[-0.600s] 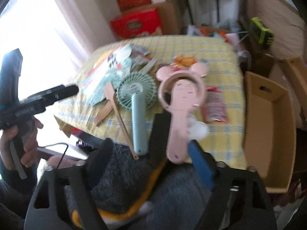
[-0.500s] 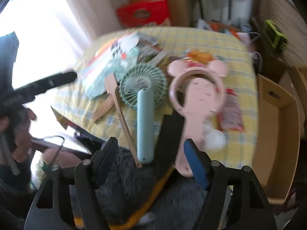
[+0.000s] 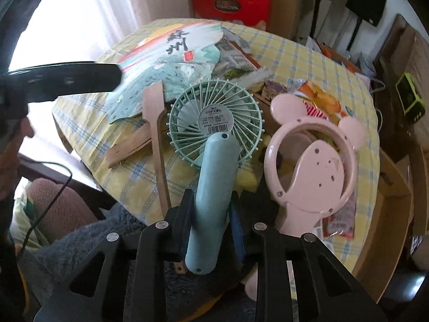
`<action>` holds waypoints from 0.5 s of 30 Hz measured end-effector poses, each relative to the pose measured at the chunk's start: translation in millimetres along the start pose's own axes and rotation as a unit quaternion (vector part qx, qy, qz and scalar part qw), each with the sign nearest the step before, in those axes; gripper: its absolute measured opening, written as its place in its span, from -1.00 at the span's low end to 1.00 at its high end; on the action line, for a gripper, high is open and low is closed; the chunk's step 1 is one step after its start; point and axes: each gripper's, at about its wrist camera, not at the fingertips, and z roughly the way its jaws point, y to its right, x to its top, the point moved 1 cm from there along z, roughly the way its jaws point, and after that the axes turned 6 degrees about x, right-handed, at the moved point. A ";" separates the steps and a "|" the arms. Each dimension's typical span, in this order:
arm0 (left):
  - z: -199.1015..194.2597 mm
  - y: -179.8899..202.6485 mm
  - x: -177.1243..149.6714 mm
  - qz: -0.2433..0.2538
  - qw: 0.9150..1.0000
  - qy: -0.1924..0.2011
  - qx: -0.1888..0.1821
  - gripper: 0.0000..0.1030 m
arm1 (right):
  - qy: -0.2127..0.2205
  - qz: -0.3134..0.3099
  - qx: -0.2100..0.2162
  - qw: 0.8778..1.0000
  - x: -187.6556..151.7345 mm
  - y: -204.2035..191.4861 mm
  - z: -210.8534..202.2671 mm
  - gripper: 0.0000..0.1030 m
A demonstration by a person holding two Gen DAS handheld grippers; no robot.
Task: Organize objects
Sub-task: 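Close the right gripper on the mint-green fan's handle and lift it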
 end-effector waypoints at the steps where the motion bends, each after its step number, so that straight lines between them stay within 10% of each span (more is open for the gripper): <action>1: 3.1 2.6 0.5 0.006 1.000 -0.006 -0.010 0.82 | 0.006 -0.008 0.001 1.000 -0.6 -0.2 -2.7 -0.52; 15: 34.1 15.8 3.3 -0.022 0.996 -0.018 -0.089 0.57 | 0.022 -0.046 0.010 0.999 -2.6 -0.3 -12.1 -0.57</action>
